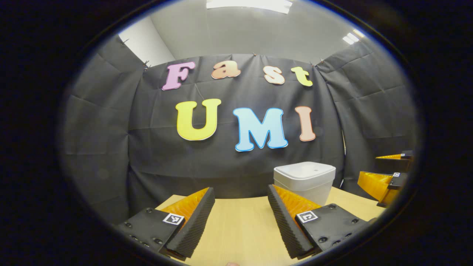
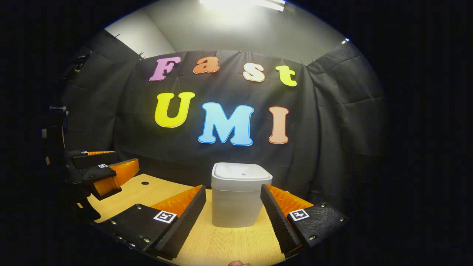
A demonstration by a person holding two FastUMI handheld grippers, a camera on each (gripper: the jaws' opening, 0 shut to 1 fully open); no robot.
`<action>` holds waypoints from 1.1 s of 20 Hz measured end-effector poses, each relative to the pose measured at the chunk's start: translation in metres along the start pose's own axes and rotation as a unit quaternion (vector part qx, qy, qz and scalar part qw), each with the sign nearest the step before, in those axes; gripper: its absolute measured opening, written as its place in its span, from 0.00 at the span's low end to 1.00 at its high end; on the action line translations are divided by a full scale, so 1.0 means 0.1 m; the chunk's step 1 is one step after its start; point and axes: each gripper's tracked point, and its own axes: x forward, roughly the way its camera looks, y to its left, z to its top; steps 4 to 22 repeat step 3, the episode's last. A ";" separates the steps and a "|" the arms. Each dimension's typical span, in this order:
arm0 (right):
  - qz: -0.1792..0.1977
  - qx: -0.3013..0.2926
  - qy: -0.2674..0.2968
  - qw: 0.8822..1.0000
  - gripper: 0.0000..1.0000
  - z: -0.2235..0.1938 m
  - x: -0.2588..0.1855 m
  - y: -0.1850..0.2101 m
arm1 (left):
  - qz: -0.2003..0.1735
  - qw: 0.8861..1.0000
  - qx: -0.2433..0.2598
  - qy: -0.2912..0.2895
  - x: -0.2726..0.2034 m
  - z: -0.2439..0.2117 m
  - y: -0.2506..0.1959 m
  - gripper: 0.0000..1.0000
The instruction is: Press the lid of the desktop garbage bin to open it, pick up the crumpled paper on the desktop and throw it into the bin, then pick up the pop can on the desktop and drop it into the bin, and finally close the garbage bin lid.
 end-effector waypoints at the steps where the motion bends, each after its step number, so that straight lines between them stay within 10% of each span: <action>1: 0.000 0.001 0.001 1.000 0.95 -0.02 0.01 -0.01 | -0.003 1.000 0.001 0.003 0.01 -0.02 -0.04 1.00; 22: 0.001 0.008 0.002 1.000 0.95 -0.03 -0.01 -0.03 | -0.007 1.000 0.004 0.005 0.01 -0.04 -0.10 1.00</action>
